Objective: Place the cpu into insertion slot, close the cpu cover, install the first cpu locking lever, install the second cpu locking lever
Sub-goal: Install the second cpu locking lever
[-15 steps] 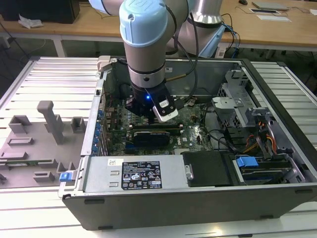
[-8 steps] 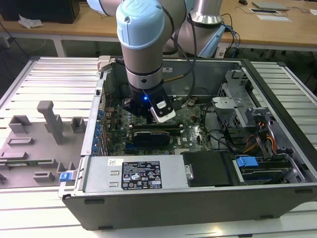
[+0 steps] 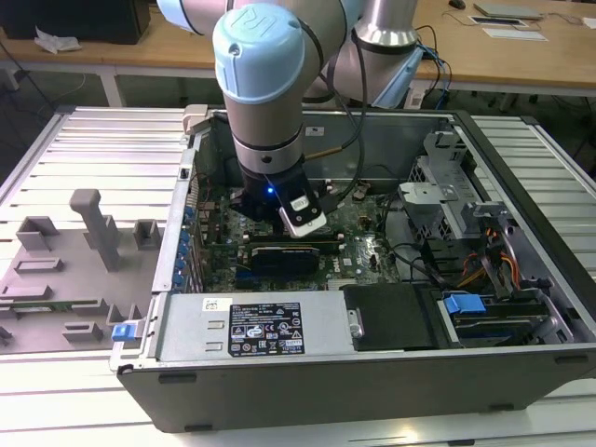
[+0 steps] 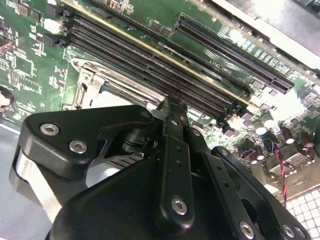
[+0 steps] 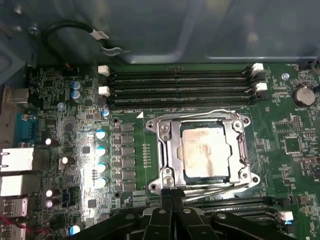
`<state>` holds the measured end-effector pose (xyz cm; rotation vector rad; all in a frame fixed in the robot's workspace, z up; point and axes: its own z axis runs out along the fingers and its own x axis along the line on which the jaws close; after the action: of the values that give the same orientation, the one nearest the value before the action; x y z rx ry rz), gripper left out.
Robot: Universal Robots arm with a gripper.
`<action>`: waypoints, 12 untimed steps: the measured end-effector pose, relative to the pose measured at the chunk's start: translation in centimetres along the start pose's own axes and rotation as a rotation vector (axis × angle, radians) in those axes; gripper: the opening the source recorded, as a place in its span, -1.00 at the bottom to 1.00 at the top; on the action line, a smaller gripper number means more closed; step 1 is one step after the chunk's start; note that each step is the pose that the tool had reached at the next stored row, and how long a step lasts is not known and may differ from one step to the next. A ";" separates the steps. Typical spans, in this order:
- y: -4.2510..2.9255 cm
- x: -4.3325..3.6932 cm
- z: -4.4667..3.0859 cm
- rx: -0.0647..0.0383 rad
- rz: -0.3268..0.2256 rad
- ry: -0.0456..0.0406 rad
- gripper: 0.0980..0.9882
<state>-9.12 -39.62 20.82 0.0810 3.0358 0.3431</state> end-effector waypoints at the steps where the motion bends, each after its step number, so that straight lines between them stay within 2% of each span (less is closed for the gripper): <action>1: -0.06 0.04 0.02 -0.003 0.000 0.0002 -0.98; 6: -0.26 0.53 0.70 -0.028 0.002 0.0013 -0.98; 9: -0.31 0.59 0.90 -0.034 0.003 0.0017 -0.98; 12: -0.34 0.65 1.03 -0.034 0.003 0.0016 -0.98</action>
<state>-9.68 -39.69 19.69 0.0832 3.0305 0.3952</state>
